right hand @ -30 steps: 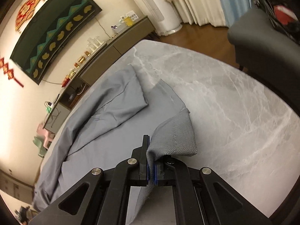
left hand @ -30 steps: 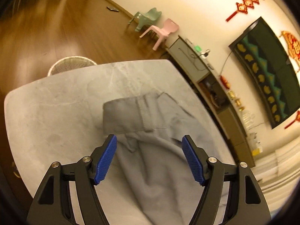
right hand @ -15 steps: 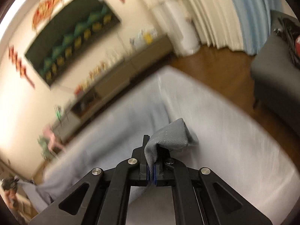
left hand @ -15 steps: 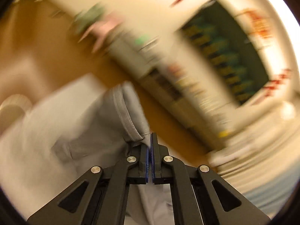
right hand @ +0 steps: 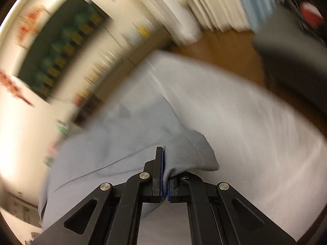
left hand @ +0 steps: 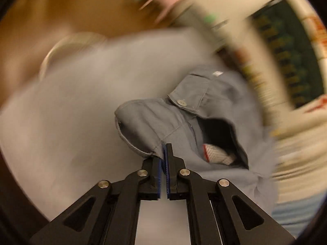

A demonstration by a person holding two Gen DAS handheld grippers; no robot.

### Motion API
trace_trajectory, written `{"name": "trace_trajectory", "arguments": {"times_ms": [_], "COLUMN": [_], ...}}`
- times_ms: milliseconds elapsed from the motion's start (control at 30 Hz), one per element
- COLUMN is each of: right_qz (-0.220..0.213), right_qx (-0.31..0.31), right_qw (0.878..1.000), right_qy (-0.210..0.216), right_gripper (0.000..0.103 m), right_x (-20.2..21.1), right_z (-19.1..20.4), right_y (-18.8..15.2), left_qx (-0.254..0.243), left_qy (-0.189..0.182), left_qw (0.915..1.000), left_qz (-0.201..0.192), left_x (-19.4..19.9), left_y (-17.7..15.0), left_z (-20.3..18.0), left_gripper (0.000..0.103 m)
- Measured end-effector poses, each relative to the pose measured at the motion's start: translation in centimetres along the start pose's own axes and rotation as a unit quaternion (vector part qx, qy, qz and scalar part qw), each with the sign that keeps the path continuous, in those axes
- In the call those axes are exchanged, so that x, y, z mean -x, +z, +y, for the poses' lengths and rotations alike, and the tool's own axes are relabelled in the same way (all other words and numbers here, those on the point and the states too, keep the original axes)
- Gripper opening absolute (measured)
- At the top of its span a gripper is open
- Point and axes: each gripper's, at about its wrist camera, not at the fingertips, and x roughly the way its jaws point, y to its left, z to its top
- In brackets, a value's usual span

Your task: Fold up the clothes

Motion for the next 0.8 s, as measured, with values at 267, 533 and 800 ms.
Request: {"name": "trace_trajectory", "arguments": {"times_ms": [267, 533, 800], "right_qz": [-0.021, -0.133, -0.089], "right_qx": [0.075, 0.089, 0.245], "right_qw": [0.994, 0.969, 0.963], "right_qy": [-0.073, -0.186, -0.071], "right_gripper": [0.004, 0.043, 0.043], "right_x": [-0.3, 3.7, 1.7], "right_z": [1.8, 1.4, 7.5], "right_y": [-0.5, -0.3, -3.1], "left_qx": [0.006, 0.117, 0.067], "left_qy": [0.054, -0.004, -0.053], "left_qw": [0.9985, 0.9914, 0.9962], "left_qz": [-0.002, 0.057, -0.018], "left_x": [-1.0, -1.2, 4.1], "left_y": [-1.1, -4.0, -4.1], "left_z": [0.8, 3.3, -2.1], "left_gripper": [0.015, 0.067, 0.068]}}
